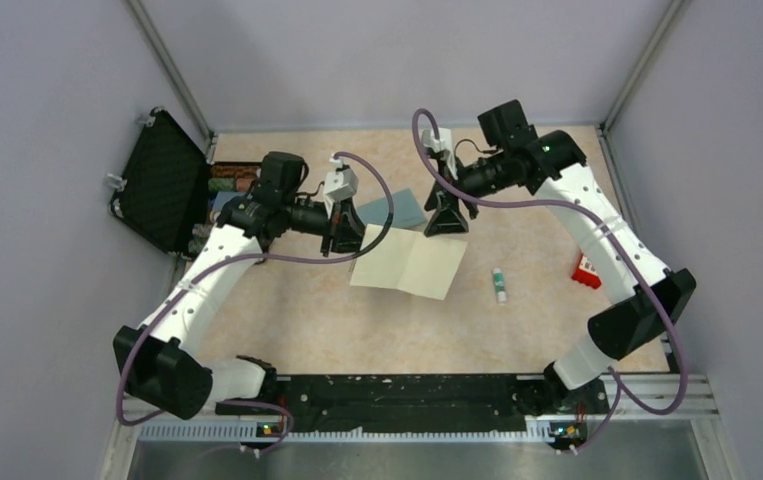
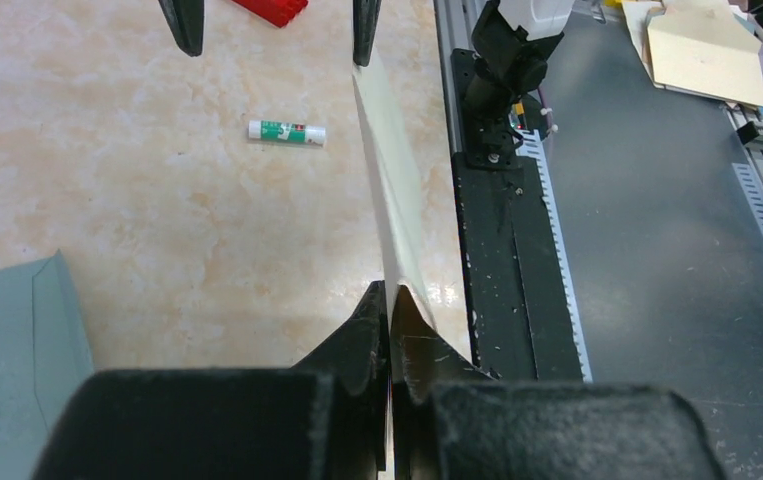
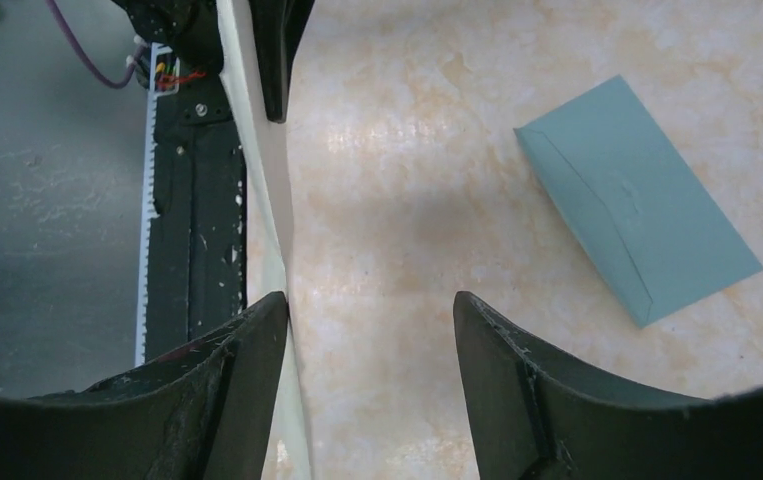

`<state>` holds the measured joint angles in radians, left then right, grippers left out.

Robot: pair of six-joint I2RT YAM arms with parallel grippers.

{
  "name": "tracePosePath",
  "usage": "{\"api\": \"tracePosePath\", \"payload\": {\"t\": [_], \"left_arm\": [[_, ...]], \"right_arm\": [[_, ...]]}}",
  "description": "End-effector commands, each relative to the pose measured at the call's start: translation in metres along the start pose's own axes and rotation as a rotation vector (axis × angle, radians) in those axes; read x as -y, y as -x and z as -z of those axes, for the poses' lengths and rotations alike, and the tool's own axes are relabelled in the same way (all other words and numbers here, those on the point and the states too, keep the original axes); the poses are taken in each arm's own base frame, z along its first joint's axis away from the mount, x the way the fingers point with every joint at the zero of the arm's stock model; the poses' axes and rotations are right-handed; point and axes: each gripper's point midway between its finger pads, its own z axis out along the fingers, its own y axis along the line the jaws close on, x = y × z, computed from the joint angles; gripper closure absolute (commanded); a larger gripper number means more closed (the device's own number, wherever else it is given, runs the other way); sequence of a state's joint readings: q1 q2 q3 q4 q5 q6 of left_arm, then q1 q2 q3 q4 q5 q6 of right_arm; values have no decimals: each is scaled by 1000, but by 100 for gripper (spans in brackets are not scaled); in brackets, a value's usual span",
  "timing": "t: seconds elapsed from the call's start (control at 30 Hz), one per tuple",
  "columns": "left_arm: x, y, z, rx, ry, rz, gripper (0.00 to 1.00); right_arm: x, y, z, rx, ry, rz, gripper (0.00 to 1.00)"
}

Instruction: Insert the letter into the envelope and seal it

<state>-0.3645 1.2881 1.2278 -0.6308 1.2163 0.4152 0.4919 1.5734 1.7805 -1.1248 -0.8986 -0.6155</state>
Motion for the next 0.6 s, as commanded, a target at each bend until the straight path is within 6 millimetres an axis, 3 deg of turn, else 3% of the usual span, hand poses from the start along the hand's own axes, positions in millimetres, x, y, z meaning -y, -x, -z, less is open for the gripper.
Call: {"api": "tracePosePath", "payload": {"t": [0.0, 0.33, 0.47, 0.53, 0.57], "left_arm": [[10, 8, 6, -3, -4, -67, 100], [6, 13, 7, 2, 19, -87, 100], [5, 14, 9, 1, 33, -100, 100], [5, 15, 10, 2, 38, -101, 100], [5, 15, 10, 1, 44, -100, 99]], "right_arm": [[-16, 6, -5, 13, 41, 95, 39], [-29, -17, -15, -42, 81, 50, 61], [-28, -26, -19, -60, 79, 19, 66], [-27, -27, -20, -58, 70, -2, 79], [-26, -26, -21, -54, 66, -8, 94]]}}
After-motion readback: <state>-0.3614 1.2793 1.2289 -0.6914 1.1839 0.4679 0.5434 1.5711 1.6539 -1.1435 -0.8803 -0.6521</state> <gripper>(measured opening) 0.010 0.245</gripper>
